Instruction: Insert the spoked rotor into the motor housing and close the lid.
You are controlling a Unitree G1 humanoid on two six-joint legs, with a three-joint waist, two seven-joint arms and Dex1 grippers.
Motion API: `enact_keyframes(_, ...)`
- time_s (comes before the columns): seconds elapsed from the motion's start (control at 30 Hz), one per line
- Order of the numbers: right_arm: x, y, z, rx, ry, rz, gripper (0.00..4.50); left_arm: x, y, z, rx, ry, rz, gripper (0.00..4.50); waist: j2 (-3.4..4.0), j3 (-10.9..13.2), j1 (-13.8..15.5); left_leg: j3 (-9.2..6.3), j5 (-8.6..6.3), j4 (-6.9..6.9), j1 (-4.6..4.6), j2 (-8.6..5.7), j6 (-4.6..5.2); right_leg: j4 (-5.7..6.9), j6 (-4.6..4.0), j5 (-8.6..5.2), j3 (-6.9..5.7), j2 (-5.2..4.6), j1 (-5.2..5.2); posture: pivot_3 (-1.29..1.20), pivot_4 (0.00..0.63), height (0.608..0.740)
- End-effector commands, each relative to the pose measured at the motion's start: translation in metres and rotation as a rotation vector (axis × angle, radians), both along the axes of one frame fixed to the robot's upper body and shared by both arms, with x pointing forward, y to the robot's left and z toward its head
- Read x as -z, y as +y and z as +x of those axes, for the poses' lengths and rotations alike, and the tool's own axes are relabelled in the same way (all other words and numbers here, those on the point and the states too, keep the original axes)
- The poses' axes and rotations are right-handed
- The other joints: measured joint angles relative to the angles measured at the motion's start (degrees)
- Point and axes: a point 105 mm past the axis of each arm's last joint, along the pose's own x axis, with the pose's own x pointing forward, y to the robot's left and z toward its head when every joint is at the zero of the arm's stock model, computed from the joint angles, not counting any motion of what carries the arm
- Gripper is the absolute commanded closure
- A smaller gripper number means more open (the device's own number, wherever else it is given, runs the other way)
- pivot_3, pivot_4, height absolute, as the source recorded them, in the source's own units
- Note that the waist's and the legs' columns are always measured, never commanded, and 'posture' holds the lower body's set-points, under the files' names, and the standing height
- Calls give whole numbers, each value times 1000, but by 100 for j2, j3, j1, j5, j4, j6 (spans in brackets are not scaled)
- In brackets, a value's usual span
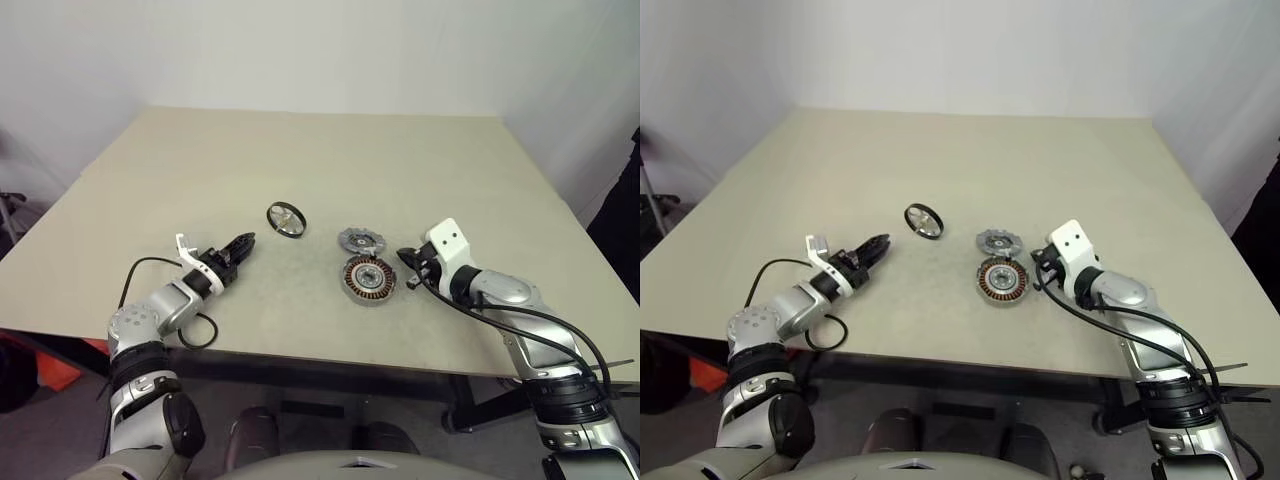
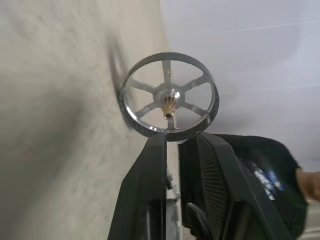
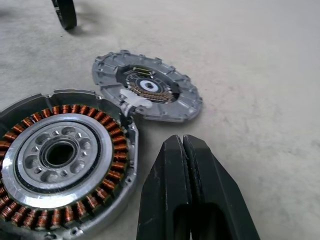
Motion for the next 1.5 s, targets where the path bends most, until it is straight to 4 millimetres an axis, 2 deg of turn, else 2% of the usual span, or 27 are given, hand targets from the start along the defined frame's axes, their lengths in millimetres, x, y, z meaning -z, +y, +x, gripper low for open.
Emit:
enact_keyframes(0.03,-16,6,7,-20,-64,4,4500,-25,-16,12,1,-97,37,2841,0,0,5,0,0,0,0,0,0,0,0,0,0,-1,1,0,0,740)
enact_keyframes(0.17,-16,6,7,-21,-67,3,4500,-36,-25,21,-6,-104,17,1530,-2,0,-4,0,2,1,0,-1,-4,0,10,-5,1,0,2,0,0,740)
enact_keyframes(0.33,-16,6,6,-18,-70,3,4500,-55,-35,31,-1,-127,-52,1530,-2,1,-10,0,9,-2,-4,-2,-16,-1,-16,10,0,5,-4,0,0,740)
enact_keyframes(0.47,-16,7,6,-17,-72,3,4500,-64,-42,36,-10,-128,-22,1530,-2,1,-9,0,10,-2,-5,-3,-16,-1,-16,10,0,4,-3,0,0,740)
enact_keyframes(0.53,-16,7,6,-16,-73,3,4500,-81,-47,40,-21,-165,-27,1530,-5,2,-7,0,10,-1,-5,-3,-17,-1,-16,10,0,4,-3,0,0,740)
enact_keyframes(0.57,-16,7,6,-16,-74,4,4500,-81,-49,45,-42,-144,4,1530,-8,4,-7,0,10,-1,-8,-3,-18,-1,-16,10,0,4,-4,0,0,740)
enact_keyframes(0.67,-16,8,7,-17,-74,6,4500,-76,-50,60,-108,-70,71,1530,-14,8,7,-4,13,2,-11,-2,-22,0,-15,11,-6,4,-3,0,0,740)
enact_keyframes(0.8,-16,10,7,-20,-77,9,4500,-80,-57,69,-107,-73,87,1530,-14,8,4,-4,14,3,-9,-4,-23,0,-13,11,-5,3,1,0,0,740)
enact_keyframes(1.03,-16,10,7,-15,-81,10,4500,-68,-61,73,-86,-19,106,1530,-14,7,7,-5,14,3,-10,-4,-22,1,-13,12,-5,4,0,0,0,740)
enact_keyframes(1.1,-16,10,8,-13,-81,12,4500,-54,-58,75,-98,30,134,1530,-13,7,7,-4,14,3,-4,-5,-23,1,-13,11,-5,3,5,0,0,740)
enact_keyframes(1.23,-17,10,8,-8,-85,14,4500,-35,-46,70,-120,82,165,1530,-11,5,7,-4,14,3,14,-4,-23,1,14,-5,-5,3,28,0,0,740)
enact_keyframes(1.37,-17,9,8,-7,-86,13,4500,-30,-34,61,-124,92,165,1530,-3,0,6,-3,13,0,50,-5,-23,1,26,-13,-3,0,51,0,0,740)
enact_keyframes(1.5,-18,10,9,-12,-87,13,4500,-26,-24,52,-125,103,166,1530,-31,18,4,-3,14,0,43,-2,-24,1,27,-14,-5,3,43,0,0,740)
